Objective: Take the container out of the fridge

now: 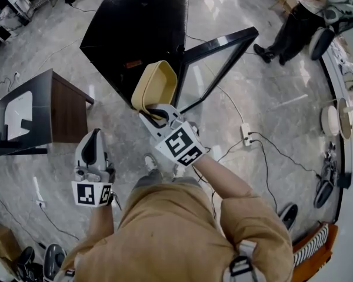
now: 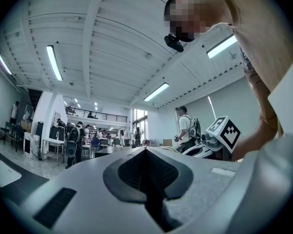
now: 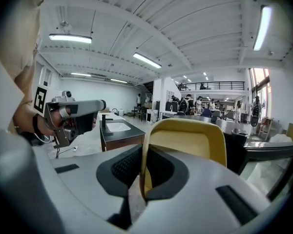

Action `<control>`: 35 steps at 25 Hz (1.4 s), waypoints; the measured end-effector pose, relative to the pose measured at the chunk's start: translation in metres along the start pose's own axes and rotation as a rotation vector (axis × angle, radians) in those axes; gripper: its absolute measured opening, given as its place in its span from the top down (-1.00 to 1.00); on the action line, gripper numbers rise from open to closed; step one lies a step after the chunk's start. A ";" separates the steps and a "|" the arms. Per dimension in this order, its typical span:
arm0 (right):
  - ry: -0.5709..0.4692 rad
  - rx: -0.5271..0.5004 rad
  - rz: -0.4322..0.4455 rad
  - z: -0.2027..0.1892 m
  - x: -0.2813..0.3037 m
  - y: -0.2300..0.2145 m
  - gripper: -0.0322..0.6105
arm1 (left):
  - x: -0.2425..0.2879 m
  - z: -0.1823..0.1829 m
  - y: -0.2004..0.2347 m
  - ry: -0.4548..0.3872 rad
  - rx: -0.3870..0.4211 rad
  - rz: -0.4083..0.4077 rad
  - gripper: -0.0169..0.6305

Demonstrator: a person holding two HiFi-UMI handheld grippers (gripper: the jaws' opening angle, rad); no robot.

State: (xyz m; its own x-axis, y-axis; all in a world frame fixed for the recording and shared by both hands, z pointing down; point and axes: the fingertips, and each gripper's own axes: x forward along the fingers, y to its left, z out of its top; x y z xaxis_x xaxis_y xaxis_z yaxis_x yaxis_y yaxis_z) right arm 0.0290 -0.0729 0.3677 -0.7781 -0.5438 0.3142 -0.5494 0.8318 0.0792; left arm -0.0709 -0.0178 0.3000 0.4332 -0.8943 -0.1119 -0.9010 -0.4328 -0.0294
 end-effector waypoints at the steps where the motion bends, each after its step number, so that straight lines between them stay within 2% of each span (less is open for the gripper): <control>1: -0.005 0.003 -0.001 0.002 -0.001 0.000 0.85 | 0.000 0.001 0.000 -0.001 0.001 0.000 0.95; 17: -0.046 0.068 -0.020 0.008 -0.024 -0.001 0.85 | 0.003 0.009 -0.002 -0.010 0.019 -0.006 0.95; 23: -0.078 0.078 -0.053 0.019 -0.037 -0.008 0.85 | 0.003 0.013 0.003 -0.015 0.020 -0.001 0.95; 35: -0.099 0.108 -0.136 0.016 -0.058 -0.027 0.85 | 0.013 0.015 0.008 -0.026 0.014 -0.006 0.95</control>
State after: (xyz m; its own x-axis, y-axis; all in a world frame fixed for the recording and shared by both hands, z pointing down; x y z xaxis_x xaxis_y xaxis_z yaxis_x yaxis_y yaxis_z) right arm 0.0841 -0.0656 0.3324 -0.7177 -0.6630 0.2127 -0.6767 0.7362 0.0114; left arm -0.0724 -0.0310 0.2829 0.4377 -0.8886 -0.1374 -0.8989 -0.4360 -0.0441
